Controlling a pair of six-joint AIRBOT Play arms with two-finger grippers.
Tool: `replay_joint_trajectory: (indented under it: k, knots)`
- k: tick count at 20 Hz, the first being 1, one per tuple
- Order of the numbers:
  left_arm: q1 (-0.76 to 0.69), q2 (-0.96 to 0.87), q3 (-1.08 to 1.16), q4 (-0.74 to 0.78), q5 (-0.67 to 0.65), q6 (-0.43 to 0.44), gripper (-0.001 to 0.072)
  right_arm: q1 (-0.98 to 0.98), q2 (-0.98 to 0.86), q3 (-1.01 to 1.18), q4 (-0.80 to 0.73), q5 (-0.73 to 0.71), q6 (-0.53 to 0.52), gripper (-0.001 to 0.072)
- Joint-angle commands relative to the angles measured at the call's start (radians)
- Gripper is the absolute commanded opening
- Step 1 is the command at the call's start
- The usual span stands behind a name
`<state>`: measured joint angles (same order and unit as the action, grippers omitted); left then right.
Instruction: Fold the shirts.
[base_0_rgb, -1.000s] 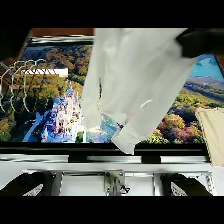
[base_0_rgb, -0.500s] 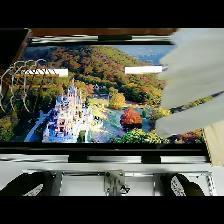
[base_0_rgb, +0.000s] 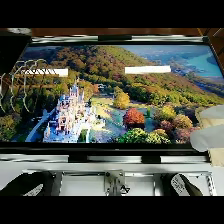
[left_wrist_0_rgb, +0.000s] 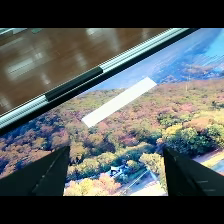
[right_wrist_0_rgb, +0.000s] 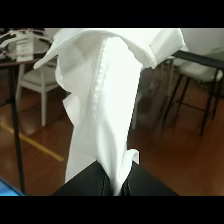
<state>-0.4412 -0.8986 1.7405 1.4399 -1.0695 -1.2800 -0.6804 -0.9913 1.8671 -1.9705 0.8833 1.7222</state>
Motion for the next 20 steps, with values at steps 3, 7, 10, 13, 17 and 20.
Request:
replay_joint_trajectory:
  k: [3, 7, 10, 13, 17, 20]
  knots:
    - [0.000, 0.000, 0.000, 0.002, -0.016, -0.001, 0.0679, -0.158, -0.036, 0.004, -0.042, -0.069, 0.069, 0.0067]
    - [0.000, 0.000, 0.000, 0.002, -0.016, -0.001, 0.0679, -0.244, -0.042, 0.004, -0.047, -0.208, 0.069, 0.0066]
    - [0.000, -0.002, 0.000, 0.002, -0.016, -0.001, 0.0679, -0.253, -0.039, 0.004, -0.013, -0.261, 0.064, 0.0065]
    - [0.000, -0.007, 0.000, 0.005, -0.016, -0.001, 0.0679, -0.251, -0.039, 0.004, -0.018, -0.294, 0.038, 0.0065]
    - [0.000, -0.006, 0.000, 0.013, -0.016, -0.001, 0.0679, -0.305, -0.043, 0.004, -0.092, -0.295, 0.099, 0.0066]
    - [0.000, -0.005, 0.000, 0.013, -0.017, -0.002, 0.0678, -0.413, -0.049, 0.004, -0.087, -0.253, 0.114, 0.0066]
